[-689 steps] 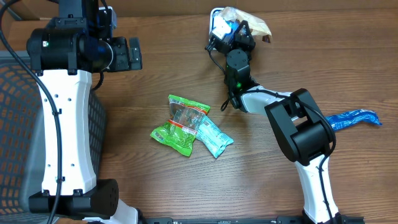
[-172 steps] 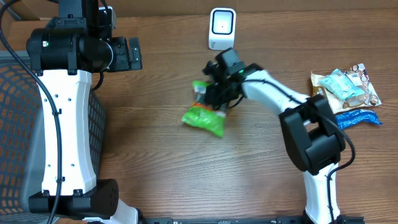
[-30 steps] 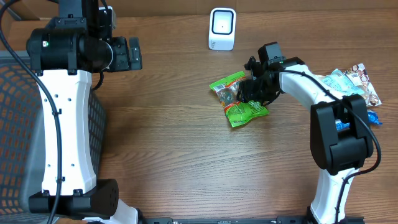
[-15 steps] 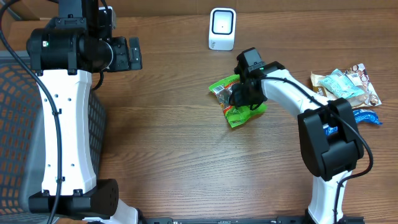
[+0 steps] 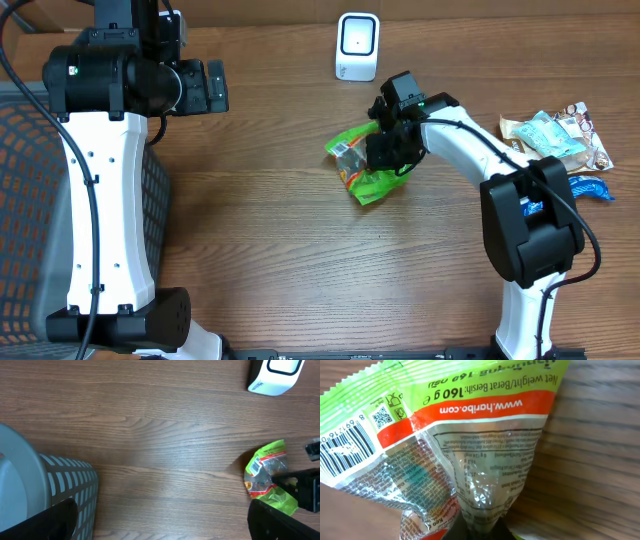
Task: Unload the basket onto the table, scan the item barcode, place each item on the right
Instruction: 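Carry the green candy packet with the right gripper to the white scanner, then hold the candy packet barcode in front of the white scanner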
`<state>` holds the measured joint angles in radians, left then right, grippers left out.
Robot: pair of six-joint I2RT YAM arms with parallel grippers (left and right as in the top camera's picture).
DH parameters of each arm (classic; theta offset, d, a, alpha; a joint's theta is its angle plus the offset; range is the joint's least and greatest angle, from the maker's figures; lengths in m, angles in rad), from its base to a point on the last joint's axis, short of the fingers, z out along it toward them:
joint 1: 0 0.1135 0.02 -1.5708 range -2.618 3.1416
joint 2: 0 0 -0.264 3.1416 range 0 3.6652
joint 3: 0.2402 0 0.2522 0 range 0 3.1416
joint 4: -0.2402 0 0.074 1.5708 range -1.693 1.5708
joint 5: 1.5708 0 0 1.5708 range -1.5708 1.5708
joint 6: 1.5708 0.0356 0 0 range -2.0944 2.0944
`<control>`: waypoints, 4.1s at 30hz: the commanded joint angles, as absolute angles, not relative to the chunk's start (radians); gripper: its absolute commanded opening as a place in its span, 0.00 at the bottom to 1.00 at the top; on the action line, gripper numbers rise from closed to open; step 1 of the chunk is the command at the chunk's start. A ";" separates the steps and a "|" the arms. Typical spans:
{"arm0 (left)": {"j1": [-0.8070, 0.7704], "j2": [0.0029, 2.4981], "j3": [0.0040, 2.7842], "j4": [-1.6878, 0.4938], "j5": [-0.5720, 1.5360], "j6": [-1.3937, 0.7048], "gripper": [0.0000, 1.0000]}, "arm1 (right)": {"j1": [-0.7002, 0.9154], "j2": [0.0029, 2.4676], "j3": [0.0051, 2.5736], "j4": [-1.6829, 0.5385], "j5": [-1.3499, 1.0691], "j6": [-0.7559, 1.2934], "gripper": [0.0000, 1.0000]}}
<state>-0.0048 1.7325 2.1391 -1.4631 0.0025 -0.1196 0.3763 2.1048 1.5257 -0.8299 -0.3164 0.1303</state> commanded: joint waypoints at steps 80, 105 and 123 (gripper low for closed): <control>0.000 1.728 2.156 -1.462 -0.008 -0.101 1.00 | 0.377 2.347 1.591 0.890 0.364 -1.127 0.04; 0.000 1.728 2.156 -1.462 -0.008 -0.101 0.99 | 0.353 2.524 1.775 0.912 0.348 -1.104 0.04; 0.000 1.728 2.156 -1.462 -0.008 -0.101 1.00 | 0.323 2.532 1.783 0.930 0.399 -1.066 0.04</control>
